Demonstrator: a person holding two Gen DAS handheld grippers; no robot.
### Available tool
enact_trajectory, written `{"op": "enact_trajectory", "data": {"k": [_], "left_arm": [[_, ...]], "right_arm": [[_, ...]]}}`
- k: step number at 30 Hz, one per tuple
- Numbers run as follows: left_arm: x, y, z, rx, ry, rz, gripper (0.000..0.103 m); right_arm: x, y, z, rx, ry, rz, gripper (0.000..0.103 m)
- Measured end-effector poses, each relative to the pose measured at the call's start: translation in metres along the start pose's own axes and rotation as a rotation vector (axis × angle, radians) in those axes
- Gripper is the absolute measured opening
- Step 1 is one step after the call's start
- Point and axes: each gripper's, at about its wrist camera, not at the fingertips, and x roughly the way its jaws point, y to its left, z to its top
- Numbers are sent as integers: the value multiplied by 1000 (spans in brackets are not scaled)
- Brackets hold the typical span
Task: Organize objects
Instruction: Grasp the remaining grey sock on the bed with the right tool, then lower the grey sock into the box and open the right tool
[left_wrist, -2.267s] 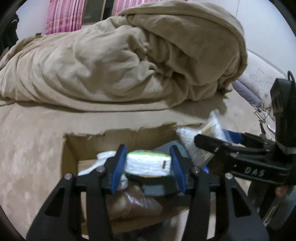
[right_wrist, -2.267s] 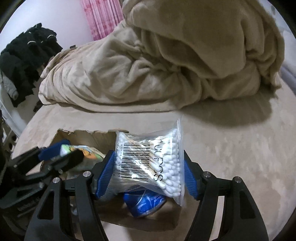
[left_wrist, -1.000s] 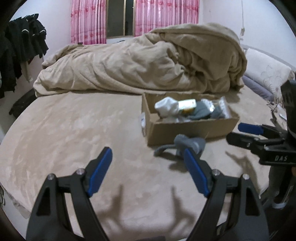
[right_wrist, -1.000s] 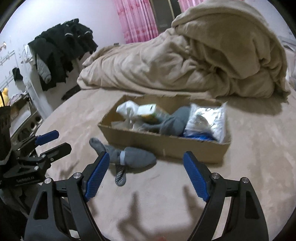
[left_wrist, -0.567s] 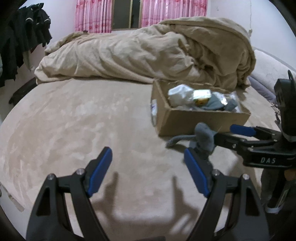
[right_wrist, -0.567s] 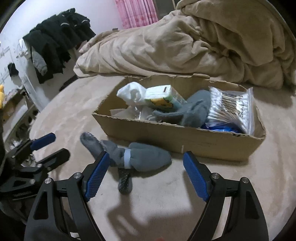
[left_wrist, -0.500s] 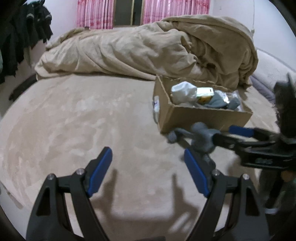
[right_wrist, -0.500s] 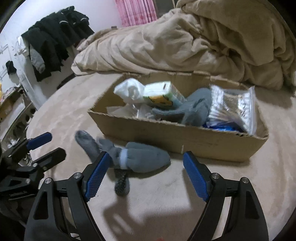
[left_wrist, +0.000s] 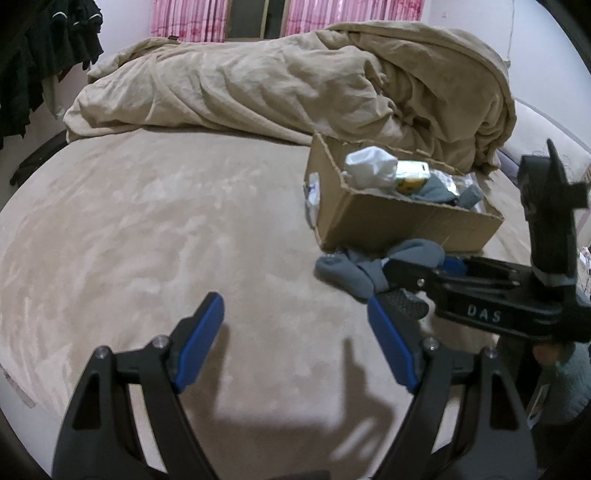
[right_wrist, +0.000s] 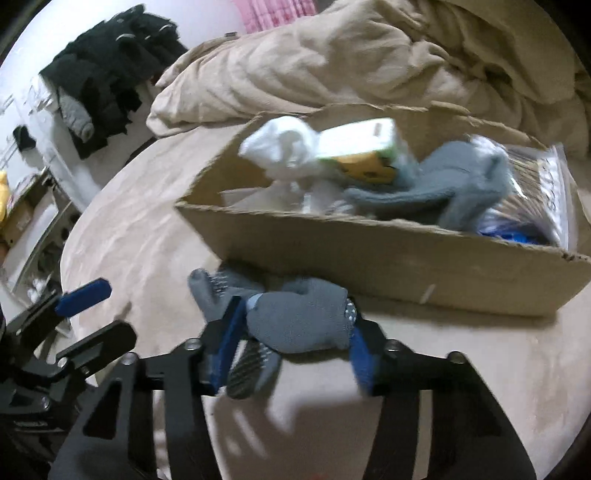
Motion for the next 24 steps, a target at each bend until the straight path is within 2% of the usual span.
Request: {"op": "enact_trajectory", "data": {"k": [2, 5, 17, 24], "left_arm": [[-1, 0, 0, -1, -3, 4, 81], [-5, -2, 0, -4, -11, -1, 81], [-54, -33, 24, 30, -125, -75, 81], [-70, -54, 55, 46, -184, -109, 81]], "right_arm": [[-4, 4, -1, -12, 2, 10, 36], [-13, 8, -3, -31, -9, 5, 33], [-92, 1, -3, -3, -147, -13, 32], [-141, -20, 21, 45, -288, -47, 32]]}}
